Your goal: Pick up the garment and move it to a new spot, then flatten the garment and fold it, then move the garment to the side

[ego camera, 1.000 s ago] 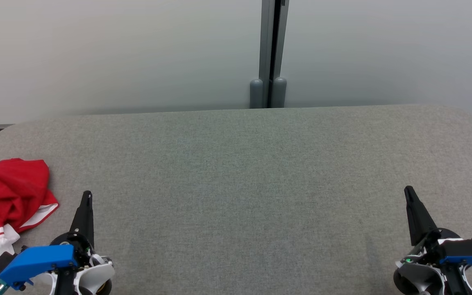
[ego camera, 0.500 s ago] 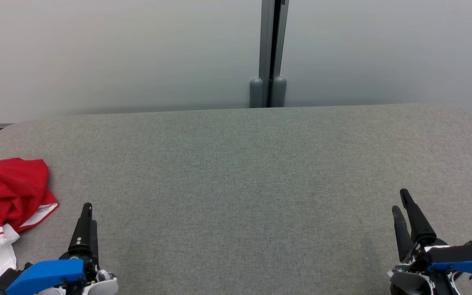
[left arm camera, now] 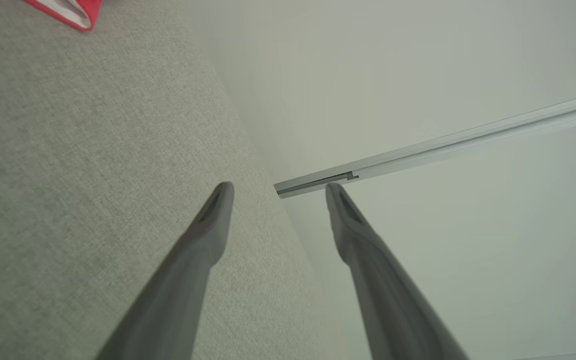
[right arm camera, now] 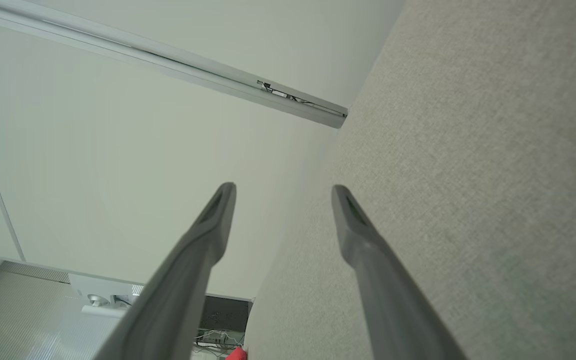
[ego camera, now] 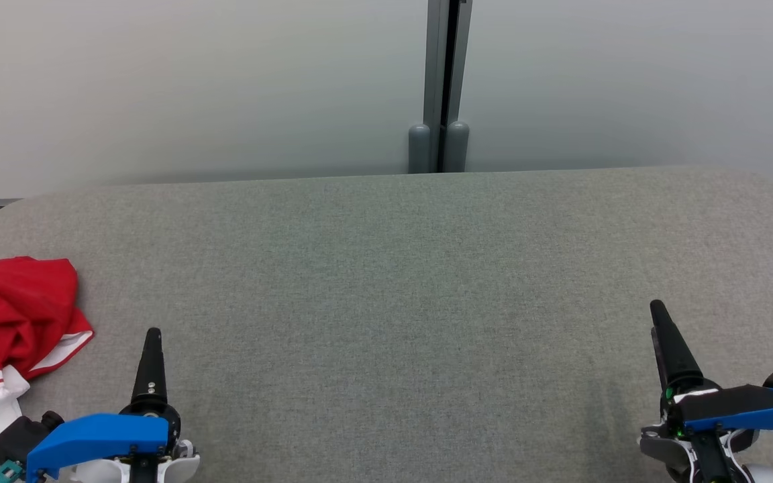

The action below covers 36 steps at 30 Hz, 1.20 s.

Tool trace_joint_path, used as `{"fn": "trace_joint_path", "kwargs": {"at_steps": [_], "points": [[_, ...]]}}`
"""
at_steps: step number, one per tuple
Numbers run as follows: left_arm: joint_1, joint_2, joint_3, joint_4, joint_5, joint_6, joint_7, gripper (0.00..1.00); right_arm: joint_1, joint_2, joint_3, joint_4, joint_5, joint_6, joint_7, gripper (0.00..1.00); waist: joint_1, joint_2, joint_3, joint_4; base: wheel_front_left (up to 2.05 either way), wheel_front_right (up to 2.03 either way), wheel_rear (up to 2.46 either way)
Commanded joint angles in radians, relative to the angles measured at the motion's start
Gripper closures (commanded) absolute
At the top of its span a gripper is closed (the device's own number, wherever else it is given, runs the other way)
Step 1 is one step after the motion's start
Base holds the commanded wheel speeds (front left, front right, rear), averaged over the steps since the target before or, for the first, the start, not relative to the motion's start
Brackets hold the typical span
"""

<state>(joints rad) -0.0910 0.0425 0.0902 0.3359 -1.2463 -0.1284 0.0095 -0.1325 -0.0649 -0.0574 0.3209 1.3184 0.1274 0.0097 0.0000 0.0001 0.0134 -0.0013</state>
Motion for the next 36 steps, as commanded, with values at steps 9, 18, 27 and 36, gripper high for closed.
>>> {"fn": "trace_joint_path", "kwargs": {"at_steps": [9, 18, 27, 36], "points": [[-0.051, 0.007, -0.003, 0.009, 0.203, 0.011, -0.043, 0.0, -0.061, -0.016, 0.033, 0.011, -0.201, 0.003, -0.043, 0.0, 0.0, -0.0001, 0.007, 0.0, 0.0, 0.0, 0.0], [-0.063, 0.008, -0.023, 0.027, 0.35, 0.022, -0.075, 0.0, -0.082, -0.02, 0.034, 0.035, -0.377, 0.003, -0.075, 0.0, 0.0, -0.0001, 0.014, 0.002, 0.0, 0.0, 0.0], [-0.073, 0.008, -0.034, 0.053, 0.484, 0.033, -0.105, 0.0, -0.093, -0.023, 0.042, 0.067, -0.539, 0.003, -0.105, 0.0, 0.0, -0.0001, 0.016, 0.001, 0.0, 0.0, 0.0], [-0.071, 0.008, -0.061, 0.078, 0.603, 0.039, -0.132, 0.0, -0.094, -0.022, 0.046, 0.099, -0.681, 0.003, -0.132, 0.0, 0.0, -0.0001, 0.021, 0.001, 0.0, 0.0, 0.0]]}}
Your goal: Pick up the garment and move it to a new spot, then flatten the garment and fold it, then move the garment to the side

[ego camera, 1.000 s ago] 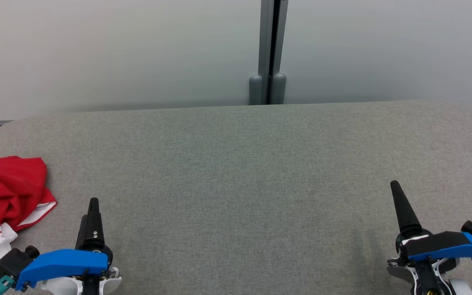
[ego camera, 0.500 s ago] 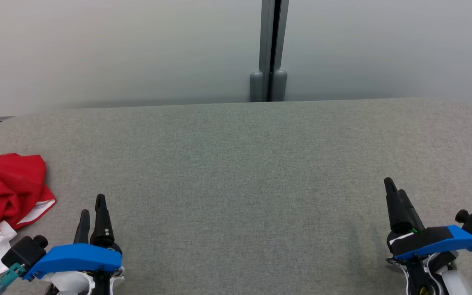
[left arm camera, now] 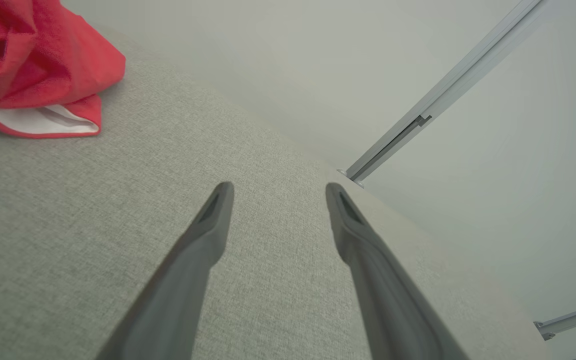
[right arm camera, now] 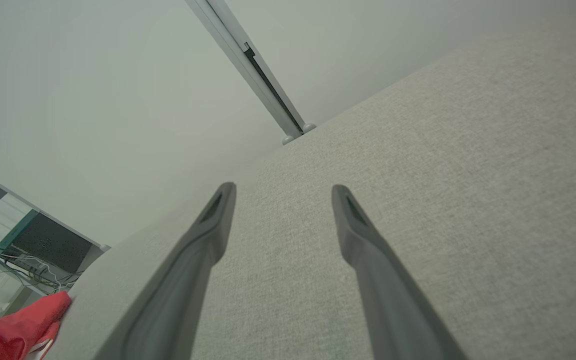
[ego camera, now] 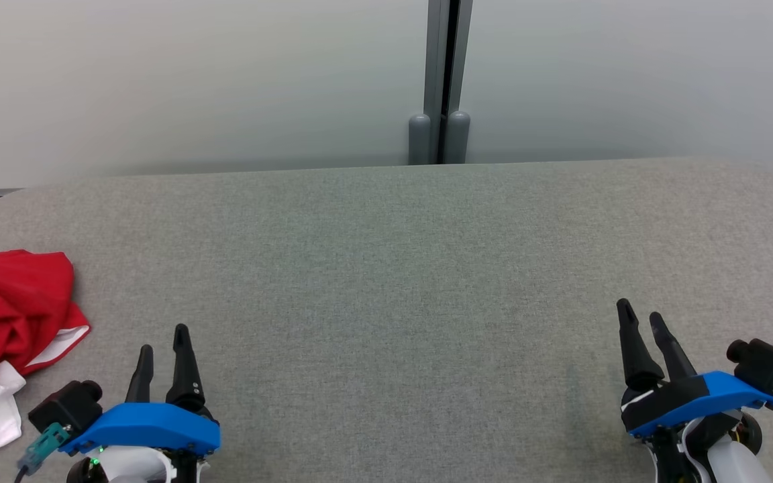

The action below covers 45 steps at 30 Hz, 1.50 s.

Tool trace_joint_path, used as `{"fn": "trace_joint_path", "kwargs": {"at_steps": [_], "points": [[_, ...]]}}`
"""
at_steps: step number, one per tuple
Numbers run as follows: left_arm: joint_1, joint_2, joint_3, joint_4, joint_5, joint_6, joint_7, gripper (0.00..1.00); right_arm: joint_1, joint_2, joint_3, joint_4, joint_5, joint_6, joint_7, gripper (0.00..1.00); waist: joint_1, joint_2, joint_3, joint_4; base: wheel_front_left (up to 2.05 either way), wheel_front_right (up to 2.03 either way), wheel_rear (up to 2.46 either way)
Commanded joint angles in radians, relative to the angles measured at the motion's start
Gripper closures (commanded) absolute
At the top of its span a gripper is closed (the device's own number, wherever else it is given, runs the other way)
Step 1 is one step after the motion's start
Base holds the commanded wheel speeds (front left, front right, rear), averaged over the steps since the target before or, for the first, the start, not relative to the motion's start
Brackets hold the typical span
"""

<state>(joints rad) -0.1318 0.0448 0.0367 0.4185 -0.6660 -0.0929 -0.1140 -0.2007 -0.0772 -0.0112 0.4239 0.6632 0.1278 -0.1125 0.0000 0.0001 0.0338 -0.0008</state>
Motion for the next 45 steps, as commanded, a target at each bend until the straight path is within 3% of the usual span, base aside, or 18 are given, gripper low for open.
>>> {"fn": "trace_joint_path", "kwargs": {"at_steps": [1, 30, 45], "points": [[-0.03, 0.006, -0.01, -0.002, 0.034, 0.005, -0.011, 0.0, -0.026, -0.01, 0.0, -0.001, -0.043, 0.003, -0.012, 0.0, 0.0, -0.0001, 0.002, 0.0, 0.0, 0.0, 0.0], [-0.059, 0.008, -0.078, 0.035, 0.366, 0.044, -0.085, 0.0, -0.062, 0.013, 0.004, 0.018, -0.418, 0.003, -0.087, 0.0, 0.0, -0.0001, 0.019, 0.004, 0.0, 0.0, 0.0], [-0.014, 0.008, -0.088, 0.065, 0.473, 0.051, -0.114, 0.0, -0.034, 0.024, -0.034, 0.094, -0.567, 0.004, -0.115, 0.0, 0.0, -0.0001, -0.002, 0.007, 0.0, 0.0, 0.0]]}}
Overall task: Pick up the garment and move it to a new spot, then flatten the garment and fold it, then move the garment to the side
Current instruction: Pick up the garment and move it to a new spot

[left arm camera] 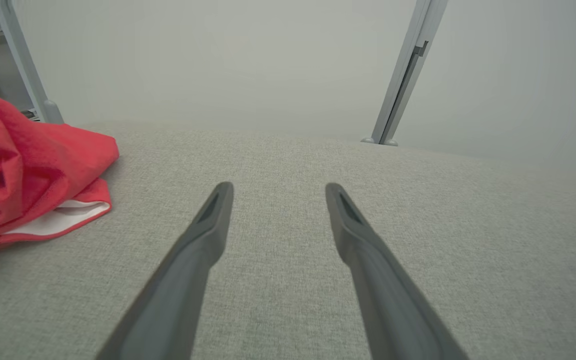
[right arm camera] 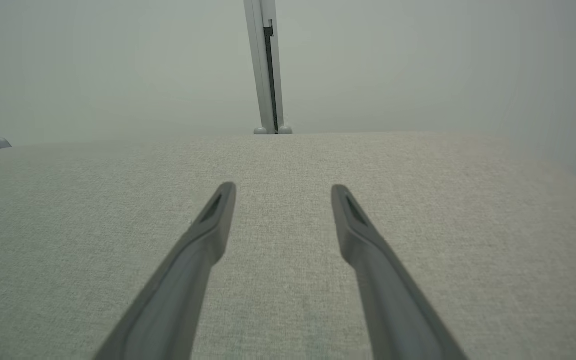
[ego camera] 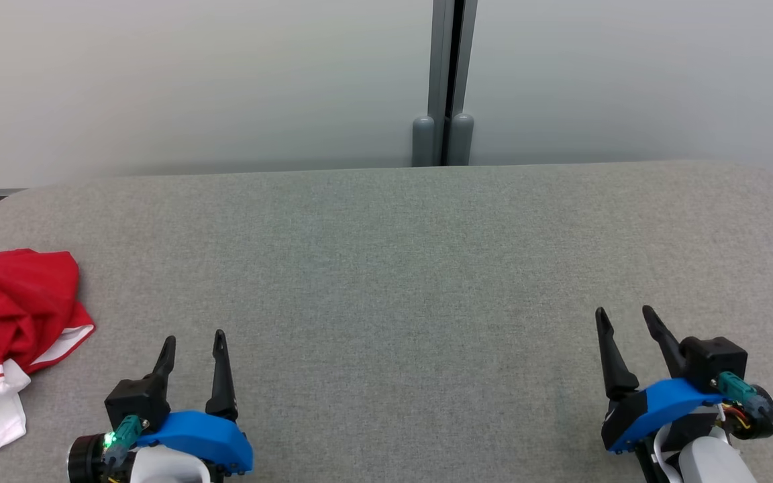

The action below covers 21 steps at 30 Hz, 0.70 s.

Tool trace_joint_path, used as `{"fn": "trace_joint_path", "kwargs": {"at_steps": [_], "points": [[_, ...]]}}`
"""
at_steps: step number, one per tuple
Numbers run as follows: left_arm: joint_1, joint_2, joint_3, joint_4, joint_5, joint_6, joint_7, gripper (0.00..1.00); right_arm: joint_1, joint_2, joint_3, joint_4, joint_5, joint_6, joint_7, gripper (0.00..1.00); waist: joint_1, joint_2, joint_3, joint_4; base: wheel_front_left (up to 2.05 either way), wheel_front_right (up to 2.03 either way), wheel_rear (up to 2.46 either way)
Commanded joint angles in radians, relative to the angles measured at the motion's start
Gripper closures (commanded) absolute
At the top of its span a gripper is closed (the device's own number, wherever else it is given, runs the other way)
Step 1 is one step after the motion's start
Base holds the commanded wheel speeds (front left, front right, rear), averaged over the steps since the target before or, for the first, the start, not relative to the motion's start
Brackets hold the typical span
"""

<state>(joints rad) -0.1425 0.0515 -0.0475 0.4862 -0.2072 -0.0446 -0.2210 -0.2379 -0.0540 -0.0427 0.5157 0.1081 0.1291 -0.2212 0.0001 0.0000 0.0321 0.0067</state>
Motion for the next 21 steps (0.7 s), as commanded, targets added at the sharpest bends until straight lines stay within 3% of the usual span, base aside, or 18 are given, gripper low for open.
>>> {"fn": "trace_joint_path", "kwargs": {"at_steps": [1, 15, 21], "points": [[0.002, 0.001, -0.005, -0.002, 0.022, 0.004, -0.009, 0.0, 0.006, 0.001, -0.005, 0.004, -0.022, 0.002, -0.009, 0.0, -0.0001, 0.0, -0.002, -0.001, 0.0, 0.0, 0.0], [0.02, -0.001, -0.005, -0.007, 0.113, 0.013, -0.035, 0.0, 0.023, 0.003, -0.012, 0.004, -0.126, 0.003, -0.034, 0.0, -0.0001, 0.0, -0.008, 0.004, 0.0, 0.0, 0.0], [0.006, -0.001, -0.008, -0.002, 0.143, 0.019, -0.045, 0.0, 0.017, 0.002, -0.011, 0.009, -0.166, 0.003, -0.045, 0.0, -0.0001, 0.0, 0.01, 0.036, 0.0, 0.0, 0.0]]}}
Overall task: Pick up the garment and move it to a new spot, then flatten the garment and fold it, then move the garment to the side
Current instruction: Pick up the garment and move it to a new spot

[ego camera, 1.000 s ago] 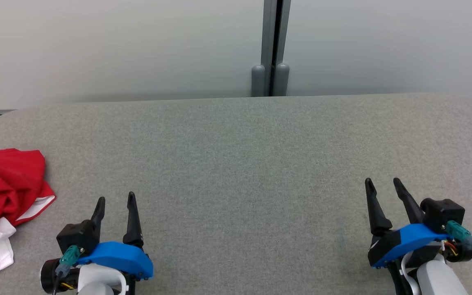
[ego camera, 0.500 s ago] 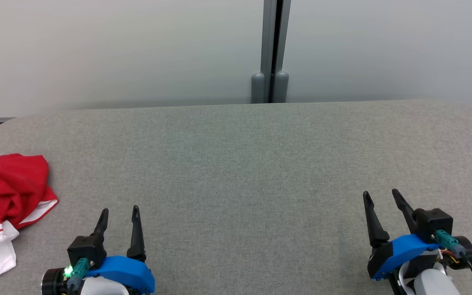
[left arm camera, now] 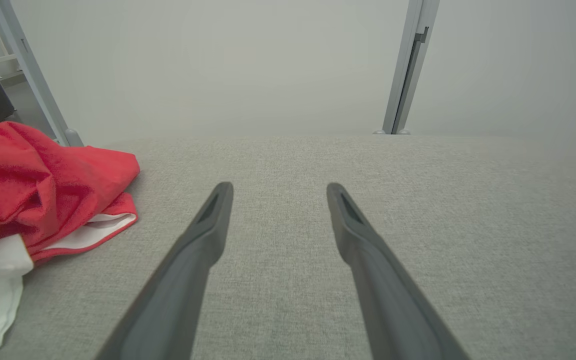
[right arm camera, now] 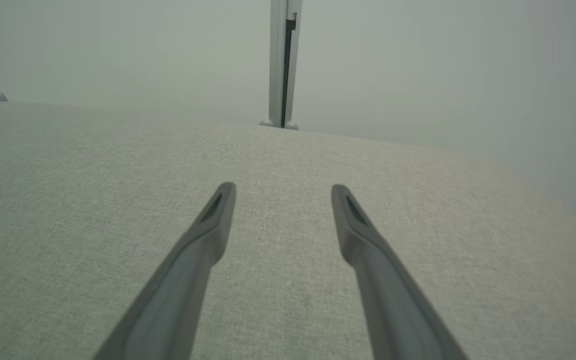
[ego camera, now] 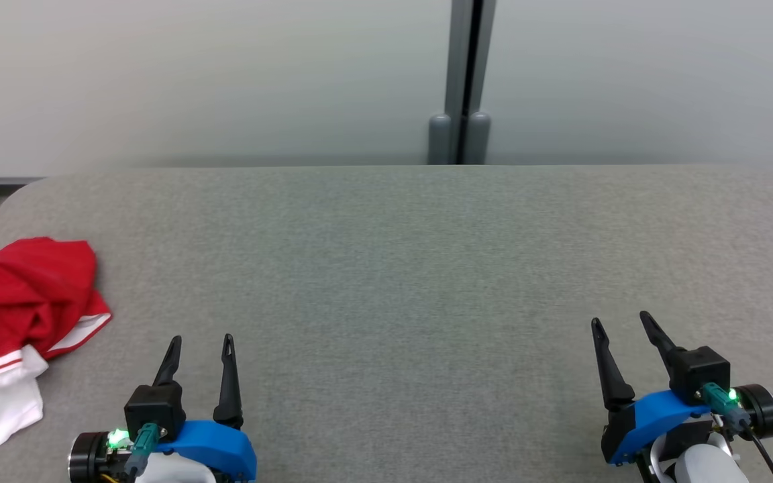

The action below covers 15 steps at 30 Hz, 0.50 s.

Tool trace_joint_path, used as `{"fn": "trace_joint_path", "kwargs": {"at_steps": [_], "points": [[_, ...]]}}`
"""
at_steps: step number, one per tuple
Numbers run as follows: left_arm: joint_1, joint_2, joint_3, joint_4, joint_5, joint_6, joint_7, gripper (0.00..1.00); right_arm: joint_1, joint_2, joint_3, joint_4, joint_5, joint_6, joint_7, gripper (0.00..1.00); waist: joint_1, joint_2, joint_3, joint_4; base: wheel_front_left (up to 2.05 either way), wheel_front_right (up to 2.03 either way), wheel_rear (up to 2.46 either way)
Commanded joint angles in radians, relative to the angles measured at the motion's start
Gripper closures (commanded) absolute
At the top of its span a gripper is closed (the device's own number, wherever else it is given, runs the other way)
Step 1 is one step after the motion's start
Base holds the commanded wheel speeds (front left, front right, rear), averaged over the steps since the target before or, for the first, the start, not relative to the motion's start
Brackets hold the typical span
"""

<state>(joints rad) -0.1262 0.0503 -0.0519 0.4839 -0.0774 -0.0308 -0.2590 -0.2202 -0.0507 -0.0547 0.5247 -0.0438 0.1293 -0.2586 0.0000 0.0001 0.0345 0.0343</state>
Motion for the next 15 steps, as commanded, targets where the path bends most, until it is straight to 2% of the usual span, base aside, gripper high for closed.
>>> {"fn": "trace_joint_path", "kwargs": {"at_steps": [1, 6, 15], "points": [[-0.013, 0.0, -0.007, 0.001, 0.016, 0.006, -0.009, 0.0, -0.003, -0.001, 0.002, -0.003, -0.021, 0.003, -0.009, 0.0, 0.0, -0.0001, 0.013, 0.021, 0.0, 0.0, 0.0], [-0.023, 0.0, -0.002, -0.001, -0.016, 0.024, -0.008, 0.0, -0.022, -0.001, 0.027, -0.01, -0.007, 0.002, -0.008, 0.0, 0.0, -0.0001, 0.04, 0.114, 0.0, 0.0, 0.0], [-0.015, 0.0, 0.028, -0.005, -0.038, 0.04, -0.007, 0.0, -0.046, -0.001, 0.084, -0.005, 0.007, 0.002, -0.007, 0.0, 0.0, -0.0001, 0.074, 0.355, 0.0, 0.0, 0.0]]}}
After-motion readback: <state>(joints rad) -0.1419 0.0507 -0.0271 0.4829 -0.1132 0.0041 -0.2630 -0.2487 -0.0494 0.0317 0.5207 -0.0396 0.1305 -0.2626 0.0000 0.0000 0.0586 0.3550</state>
